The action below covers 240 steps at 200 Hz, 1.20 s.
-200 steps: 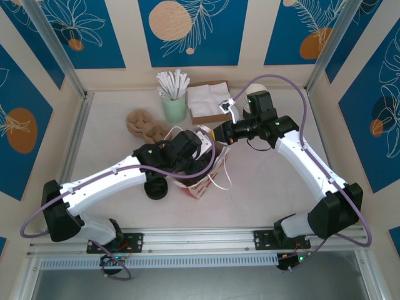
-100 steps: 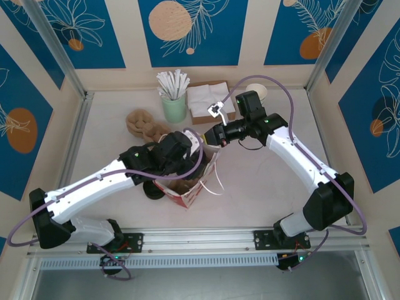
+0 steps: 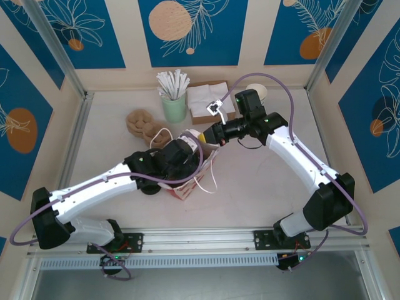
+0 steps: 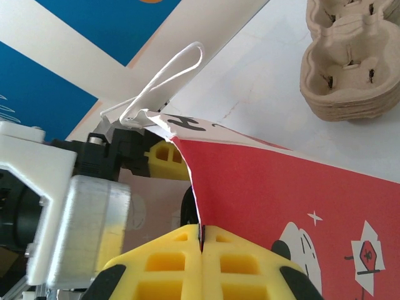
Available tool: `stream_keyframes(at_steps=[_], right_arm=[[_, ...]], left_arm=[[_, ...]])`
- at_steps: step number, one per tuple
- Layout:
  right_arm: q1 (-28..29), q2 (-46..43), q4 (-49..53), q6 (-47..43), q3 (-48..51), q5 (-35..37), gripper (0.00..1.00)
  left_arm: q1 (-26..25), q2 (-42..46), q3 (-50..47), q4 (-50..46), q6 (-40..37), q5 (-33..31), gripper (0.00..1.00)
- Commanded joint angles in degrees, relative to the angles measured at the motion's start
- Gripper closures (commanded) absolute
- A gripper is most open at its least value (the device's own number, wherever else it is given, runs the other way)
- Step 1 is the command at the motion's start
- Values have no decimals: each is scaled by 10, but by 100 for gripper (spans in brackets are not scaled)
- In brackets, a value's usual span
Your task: Pack the takeout coffee
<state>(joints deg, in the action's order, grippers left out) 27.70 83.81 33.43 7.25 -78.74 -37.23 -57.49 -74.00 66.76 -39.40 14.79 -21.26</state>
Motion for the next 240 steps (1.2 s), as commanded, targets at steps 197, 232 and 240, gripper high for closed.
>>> stream_keyframes(at_steps=[197,232,240], right_arm=[[2,29,7,3,-55,49,94],[3,30,7,-2,-56,42,95],[3,31,7,-3,-56,40,95]], left_arm=[[20,-82,24,79,5,-43,28],[19,-94,37,73,1,-60,28],[19,-94,39,74,1,-65,28]])
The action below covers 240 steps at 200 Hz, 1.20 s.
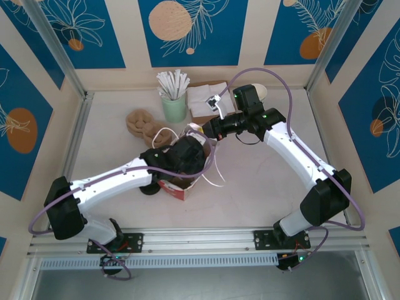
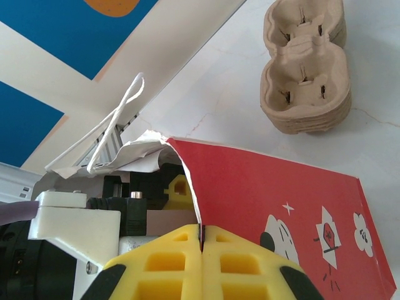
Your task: Pack the takeout coffee
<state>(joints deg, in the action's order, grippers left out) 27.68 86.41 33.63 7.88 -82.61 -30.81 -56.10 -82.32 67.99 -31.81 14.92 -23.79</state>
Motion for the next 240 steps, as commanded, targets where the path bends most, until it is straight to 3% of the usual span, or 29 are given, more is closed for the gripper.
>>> stream_keyframes(at_steps=[1,114,179,240], right_arm=[[3,5,5,-9,-17,-25,95],[-3,11,23,-13,-28,-26,96],[-23,44,101,-22,-88,-24,97],[-28,32,61,-41,-57,-58,97]], left_arm=[[5,-10,26,-1,-1,-40,28],[5,-1,29,17,-8,-67,28],[3,-13,44,-4,2,-79,29],[3,-34,55,7,10,-45,29]])
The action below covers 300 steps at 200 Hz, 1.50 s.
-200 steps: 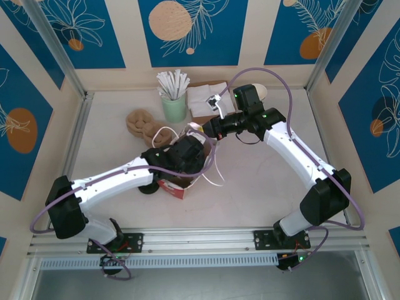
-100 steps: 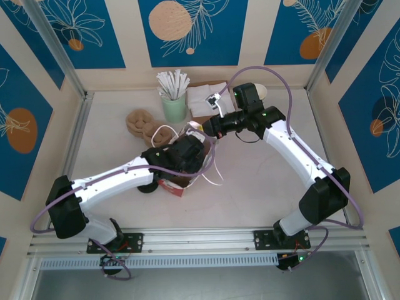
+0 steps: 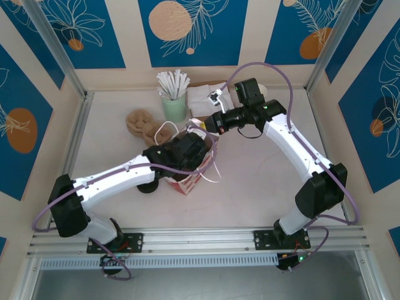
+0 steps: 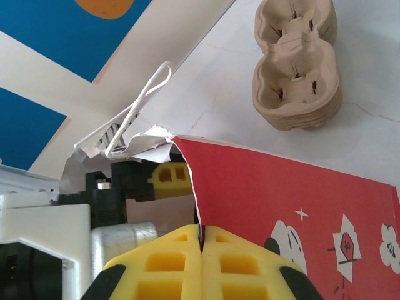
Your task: Pack the takeout coffee
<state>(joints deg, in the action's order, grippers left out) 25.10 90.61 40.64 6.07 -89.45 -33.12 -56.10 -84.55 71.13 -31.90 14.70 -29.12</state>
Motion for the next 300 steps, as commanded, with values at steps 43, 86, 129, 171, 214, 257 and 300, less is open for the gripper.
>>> stream_keyframes(at_steps=[43,86,129,171,214,257,300], right_arm=[[-3,-13,-40,-33,22,-65,96],[-4,-11,-64,-39,25,-89,95],[0,-8,-64,-47,24,-99,95],[5,-3,-64,-46,23,-103,95],[10,4,-63,-39,19,-107,96],[13,11,-61,-33,16,-111,96],[15,12,-56,-27,14,-113,96]], left_arm=[[3,-20,24,27,11,30,29],[-5,-23,37,27,6,28,29],[-4,-31,40,5,14,-8,29],[-5,-34,38,-7,14,-27,29],[-5,-37,33,5,3,-38,29],[-3,-43,24,17,-5,-40,28],[2,-48,13,30,-7,-31,28]])
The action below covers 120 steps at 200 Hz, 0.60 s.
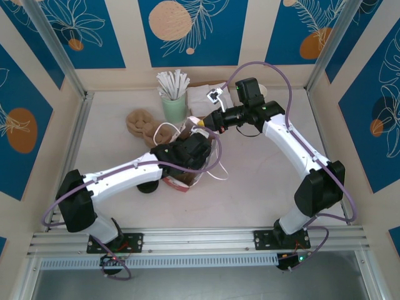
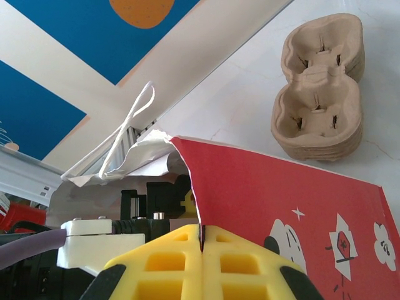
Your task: Pack the takeout coffee
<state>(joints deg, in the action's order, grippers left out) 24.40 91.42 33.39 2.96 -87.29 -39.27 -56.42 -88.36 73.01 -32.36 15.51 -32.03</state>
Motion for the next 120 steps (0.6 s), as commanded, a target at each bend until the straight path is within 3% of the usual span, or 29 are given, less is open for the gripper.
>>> stream_keyframes(at_steps=[1,120], right_arm=[[22,4,16,3,-8,-52,96],[26,9,15,12,-9,-57,96]], left_arm=[[5,-10,-6,35,-14,-1,29],[15,-19,-24,37,4,8,28]])
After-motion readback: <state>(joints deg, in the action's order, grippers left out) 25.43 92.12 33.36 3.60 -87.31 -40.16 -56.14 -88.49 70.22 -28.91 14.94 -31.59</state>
